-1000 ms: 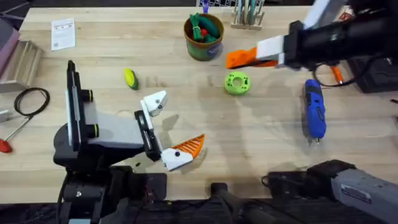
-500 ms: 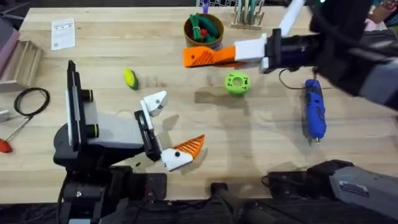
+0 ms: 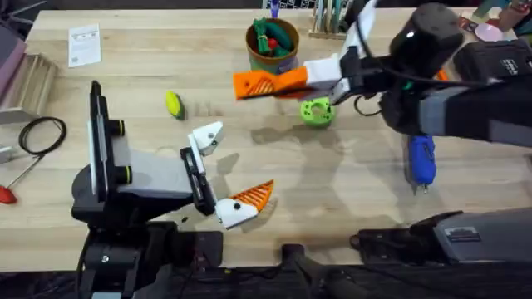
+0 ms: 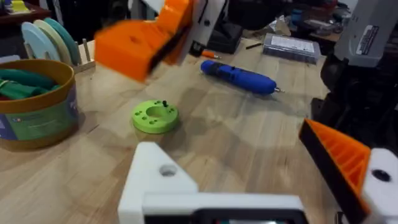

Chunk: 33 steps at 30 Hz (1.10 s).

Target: Pick up the gripper from the table and insert it into the empty holder that is missing its gripper. Then pick up a screw, insert it into the mounting hole, and use the screwdriver to tighten it. Finally, clean up the table by picking up the vegetable and placing it into the bucket.

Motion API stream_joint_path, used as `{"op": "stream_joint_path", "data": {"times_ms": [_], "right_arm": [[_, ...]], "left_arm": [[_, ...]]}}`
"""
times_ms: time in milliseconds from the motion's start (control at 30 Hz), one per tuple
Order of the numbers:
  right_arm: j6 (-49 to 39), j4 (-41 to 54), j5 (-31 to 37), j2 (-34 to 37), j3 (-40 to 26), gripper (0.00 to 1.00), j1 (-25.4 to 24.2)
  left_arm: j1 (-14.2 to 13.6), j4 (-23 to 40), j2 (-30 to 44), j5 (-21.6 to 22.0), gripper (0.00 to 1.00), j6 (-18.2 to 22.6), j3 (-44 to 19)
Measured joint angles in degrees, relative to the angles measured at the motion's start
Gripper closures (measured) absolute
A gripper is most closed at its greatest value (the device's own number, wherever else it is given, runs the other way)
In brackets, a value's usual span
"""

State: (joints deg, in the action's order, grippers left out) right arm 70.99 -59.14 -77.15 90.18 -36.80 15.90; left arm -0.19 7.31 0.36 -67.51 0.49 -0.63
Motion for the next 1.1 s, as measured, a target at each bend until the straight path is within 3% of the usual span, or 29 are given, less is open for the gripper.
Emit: {"op": "stream_joint_path", "data": {"times_ms": [233,467,767,1100], "right_arm": [[4.5,-0.9,-5.1,6.3,0.3,0.993,4.0],[5.1,-1.2,-9.4,7.7,0.7,0.993,3.8],[7.3,-1.1,-10.1,7.7,3.8,0.993,4.5],[8.6,-1.3,-8.7,7.7,3.8,0.993,9.5]], "left_arm": [[0.0,0.0,0.0,0.0,0.016,0.0,0.0],[0.0,0.0,0.0,0.0,0.016,0.0,0.0],[0.0,0.0,0.0,0.0,0.015,0.0,0.0],[0.0,0.0,0.0,0.0,0.015,0.0,0.0]]}}
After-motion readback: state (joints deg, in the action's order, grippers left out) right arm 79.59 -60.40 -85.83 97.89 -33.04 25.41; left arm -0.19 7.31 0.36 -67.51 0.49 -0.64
